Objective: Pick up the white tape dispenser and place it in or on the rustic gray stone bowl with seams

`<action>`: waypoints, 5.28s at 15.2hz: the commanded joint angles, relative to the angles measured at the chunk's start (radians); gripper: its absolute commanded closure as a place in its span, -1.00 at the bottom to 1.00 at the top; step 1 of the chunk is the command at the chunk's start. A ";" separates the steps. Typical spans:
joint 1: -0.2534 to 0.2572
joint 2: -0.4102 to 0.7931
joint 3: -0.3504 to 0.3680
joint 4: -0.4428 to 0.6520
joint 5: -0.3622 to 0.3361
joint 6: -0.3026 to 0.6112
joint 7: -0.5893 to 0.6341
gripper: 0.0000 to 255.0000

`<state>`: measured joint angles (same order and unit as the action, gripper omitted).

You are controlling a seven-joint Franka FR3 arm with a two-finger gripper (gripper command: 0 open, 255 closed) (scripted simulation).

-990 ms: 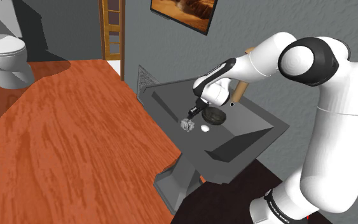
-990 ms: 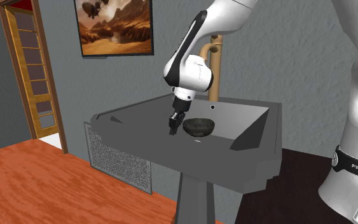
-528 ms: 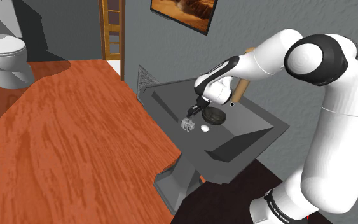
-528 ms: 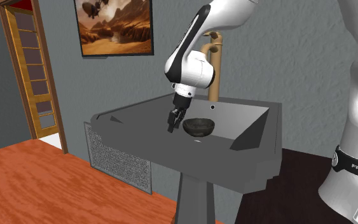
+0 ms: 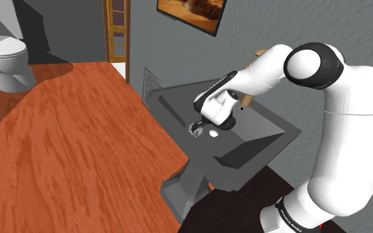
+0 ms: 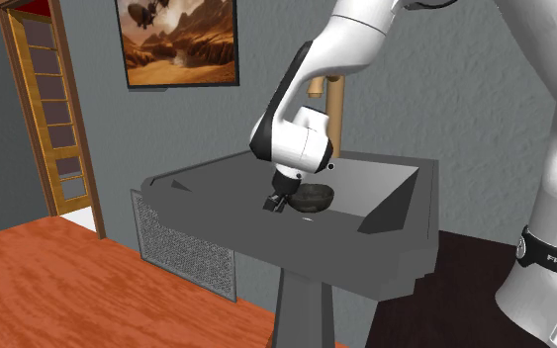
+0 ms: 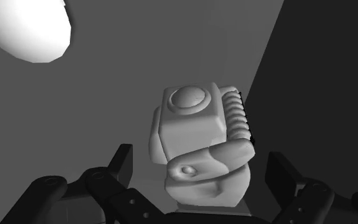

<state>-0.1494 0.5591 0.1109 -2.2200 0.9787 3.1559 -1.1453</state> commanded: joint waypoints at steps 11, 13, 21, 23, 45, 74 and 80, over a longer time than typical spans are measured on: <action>-0.026 0.061 0.031 0.046 0.008 0.026 -0.020 1.00; -0.026 0.061 0.031 0.046 0.008 0.026 -0.021 1.00; -0.009 0.045 0.012 0.038 0.002 0.013 -0.008 1.00; 0.025 0.015 -0.026 0.023 -0.012 -0.011 0.019 1.00; 0.345 -0.279 -0.410 -0.095 -0.350 -0.238 0.379 1.00; -0.157 -0.139 -0.313 0.118 -0.217 -0.412 -0.106 1.00; 0.674 -0.024 -0.999 0.255 -0.702 -0.558 0.547 -1.00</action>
<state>0.3969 0.5047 -0.7186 -2.1451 0.7810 2.9744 -0.8621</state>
